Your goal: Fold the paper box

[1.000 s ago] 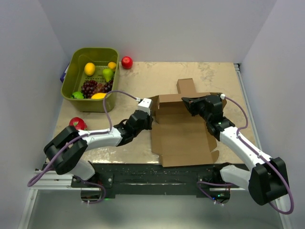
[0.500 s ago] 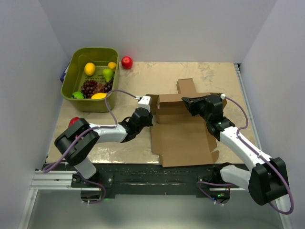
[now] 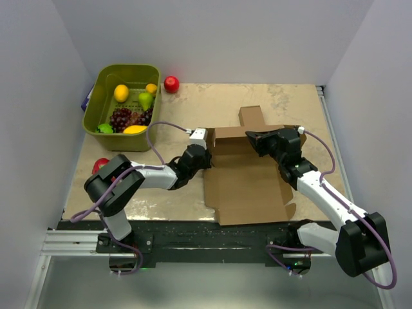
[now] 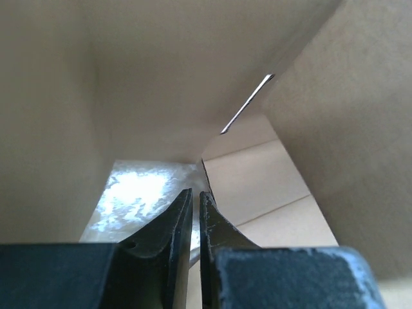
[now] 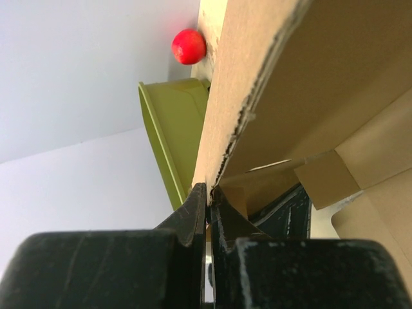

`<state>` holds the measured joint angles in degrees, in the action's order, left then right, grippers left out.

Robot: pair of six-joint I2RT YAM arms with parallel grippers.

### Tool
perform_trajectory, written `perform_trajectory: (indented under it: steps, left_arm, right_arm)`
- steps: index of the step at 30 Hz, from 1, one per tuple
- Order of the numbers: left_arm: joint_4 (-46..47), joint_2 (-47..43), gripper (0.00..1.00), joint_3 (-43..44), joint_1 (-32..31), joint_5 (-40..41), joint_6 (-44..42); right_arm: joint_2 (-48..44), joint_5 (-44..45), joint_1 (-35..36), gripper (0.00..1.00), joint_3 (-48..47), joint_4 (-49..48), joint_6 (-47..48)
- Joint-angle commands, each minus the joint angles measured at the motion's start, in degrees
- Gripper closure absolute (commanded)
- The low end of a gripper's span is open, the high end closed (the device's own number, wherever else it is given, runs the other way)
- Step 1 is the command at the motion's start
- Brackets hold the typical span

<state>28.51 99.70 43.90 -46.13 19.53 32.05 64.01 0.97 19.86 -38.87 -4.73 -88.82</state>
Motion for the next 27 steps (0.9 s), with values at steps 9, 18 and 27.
perform_trajectory:
  steps: [9,18,27]
  left_arm:
    - [8.4,5.0,0.88,1.5,-1.0,-3.6,3.9]
    - [9.5,8.1,0.89,1.4,-3.0,-3.7,4.9]
    - [5.5,-6.7,0.63,-3.5,-2.7,-2.7,-2.0]
  right_arm:
    - [0.7,0.5,0.4,1.0,1.1,1.2,1.9]
    - [0.6,0.4,0.4,1.0,1.5,1.2,1.7]
    - [0.5,0.8,0.3,1.0,1.9,0.8,1.4]
